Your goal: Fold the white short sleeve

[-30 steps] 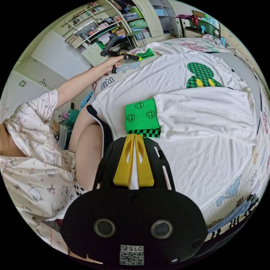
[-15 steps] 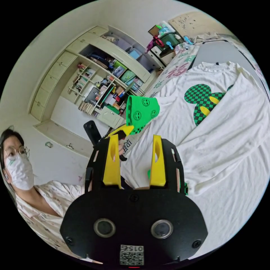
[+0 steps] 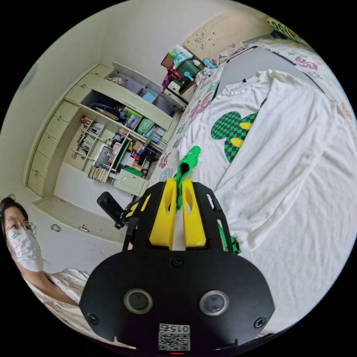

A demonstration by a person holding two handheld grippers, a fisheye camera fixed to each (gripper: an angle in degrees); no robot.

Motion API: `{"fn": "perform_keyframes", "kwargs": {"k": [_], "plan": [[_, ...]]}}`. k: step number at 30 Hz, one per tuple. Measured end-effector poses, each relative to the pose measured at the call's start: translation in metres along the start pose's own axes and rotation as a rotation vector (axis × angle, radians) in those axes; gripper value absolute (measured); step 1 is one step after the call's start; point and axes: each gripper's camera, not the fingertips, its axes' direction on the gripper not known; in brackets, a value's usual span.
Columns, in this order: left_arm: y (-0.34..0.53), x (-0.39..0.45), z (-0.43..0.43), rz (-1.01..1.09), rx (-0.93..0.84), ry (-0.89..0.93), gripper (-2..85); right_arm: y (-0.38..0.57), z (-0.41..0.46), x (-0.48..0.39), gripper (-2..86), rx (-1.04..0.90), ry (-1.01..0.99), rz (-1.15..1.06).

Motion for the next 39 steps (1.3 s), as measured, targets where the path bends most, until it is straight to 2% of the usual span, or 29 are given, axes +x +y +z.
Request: {"fn": "perform_keyframes", "kwargs": {"k": [5, 11, 17, 25, 28, 32, 36, 39], "plan": [[0.020, -0.021, -0.021, -0.058, 0.053, -0.065, 3.9, 0.032, -0.062, -0.027, 1.1, 0.142, 0.095, -0.066], [0.035, -0.043, -0.027, -0.161, 0.058, -0.133, 5.2, 0.076, -0.091, -0.049, 0.9, 0.188, 0.203, -0.113], [0.039, -0.047, -0.021, -0.211, 0.038, -0.175, 5.5, 0.105, -0.092, -0.055, 1.0, 0.185, 0.209, -0.112], [0.028, -0.048, -0.011, -0.288, 0.003, -0.322, 5.9, 0.116, -0.101, -0.060, 1.3, 0.188, 0.169, -0.098], [0.000, -0.045, -0.005, -0.240, -0.073, -0.490, 6.4, 0.117, -0.103, -0.058, 1.6, 0.162, 0.167, -0.101], [-0.037, -0.068, 0.002, -0.211, -0.080, -0.534, 7.0, 0.120, -0.095, -0.041, 2.0, 0.093, 0.193, -0.051], [-0.075, -0.118, 0.044, -0.205, -0.194, -0.626, 8.2, 0.124, -0.097, -0.037, 2.0, 0.109, 0.188, -0.029], [-0.104, -0.129, 0.090, -0.088, -0.280, -0.699, 8.3, 0.124, -0.101, -0.037, 2.0, 0.118, 0.183, -0.014]]}}
